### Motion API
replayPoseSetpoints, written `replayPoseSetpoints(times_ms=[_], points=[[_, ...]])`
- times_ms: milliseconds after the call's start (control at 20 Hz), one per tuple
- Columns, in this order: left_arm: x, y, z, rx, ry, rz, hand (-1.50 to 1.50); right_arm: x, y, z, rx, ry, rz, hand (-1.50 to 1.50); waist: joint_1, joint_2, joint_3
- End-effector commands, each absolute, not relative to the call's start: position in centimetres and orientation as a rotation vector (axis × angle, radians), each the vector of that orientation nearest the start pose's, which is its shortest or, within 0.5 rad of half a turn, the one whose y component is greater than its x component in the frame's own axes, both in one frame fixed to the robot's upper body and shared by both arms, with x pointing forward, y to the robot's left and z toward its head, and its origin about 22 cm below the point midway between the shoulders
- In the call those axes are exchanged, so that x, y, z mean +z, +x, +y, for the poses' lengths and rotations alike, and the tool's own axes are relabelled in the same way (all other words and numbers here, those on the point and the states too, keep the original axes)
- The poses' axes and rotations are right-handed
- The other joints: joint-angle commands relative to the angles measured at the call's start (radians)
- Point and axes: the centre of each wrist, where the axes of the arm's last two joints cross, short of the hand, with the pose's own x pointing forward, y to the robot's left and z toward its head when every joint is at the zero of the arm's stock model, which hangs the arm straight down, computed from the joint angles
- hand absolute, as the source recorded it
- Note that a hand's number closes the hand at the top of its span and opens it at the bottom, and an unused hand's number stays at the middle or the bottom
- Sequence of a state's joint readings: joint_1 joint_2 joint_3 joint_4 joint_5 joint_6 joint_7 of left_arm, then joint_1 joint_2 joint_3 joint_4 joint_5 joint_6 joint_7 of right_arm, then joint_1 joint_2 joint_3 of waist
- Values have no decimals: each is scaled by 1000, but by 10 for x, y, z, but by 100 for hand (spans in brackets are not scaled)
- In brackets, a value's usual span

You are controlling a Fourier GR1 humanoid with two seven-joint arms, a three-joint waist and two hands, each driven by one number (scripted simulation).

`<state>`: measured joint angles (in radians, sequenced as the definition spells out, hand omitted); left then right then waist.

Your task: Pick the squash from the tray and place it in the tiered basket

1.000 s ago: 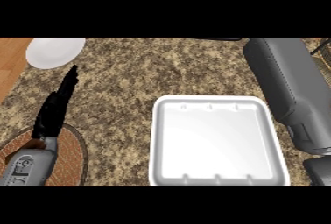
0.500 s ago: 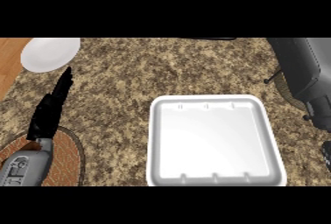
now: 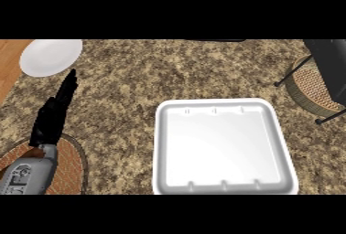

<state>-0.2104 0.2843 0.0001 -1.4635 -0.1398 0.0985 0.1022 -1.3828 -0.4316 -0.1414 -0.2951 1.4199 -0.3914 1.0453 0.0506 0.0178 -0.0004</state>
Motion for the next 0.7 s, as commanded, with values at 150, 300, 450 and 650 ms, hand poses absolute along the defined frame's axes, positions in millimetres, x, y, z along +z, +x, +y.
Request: replayPoseSetpoints(times_ms=[150, 300, 450, 650], points=[[47, 295, 279, -240, 408, -1579, 0, 257, 477, -292, 102, -1905, -491, 150, -8, 1, 0], [40, 286, 285, -255, 396, -1563, 0, 240, 473, -307, 139, -1904, -496, 150, -11, -3, 1], [43, 284, 278, -247, 412, -1549, 0, 236, 471, -317, 164, -1872, -495, 150, -15, -7, 1], [44, 276, 294, -242, 415, -1559, 0, 213, 466, -328, 211, -1790, -543, 150, -21, -11, 1]])
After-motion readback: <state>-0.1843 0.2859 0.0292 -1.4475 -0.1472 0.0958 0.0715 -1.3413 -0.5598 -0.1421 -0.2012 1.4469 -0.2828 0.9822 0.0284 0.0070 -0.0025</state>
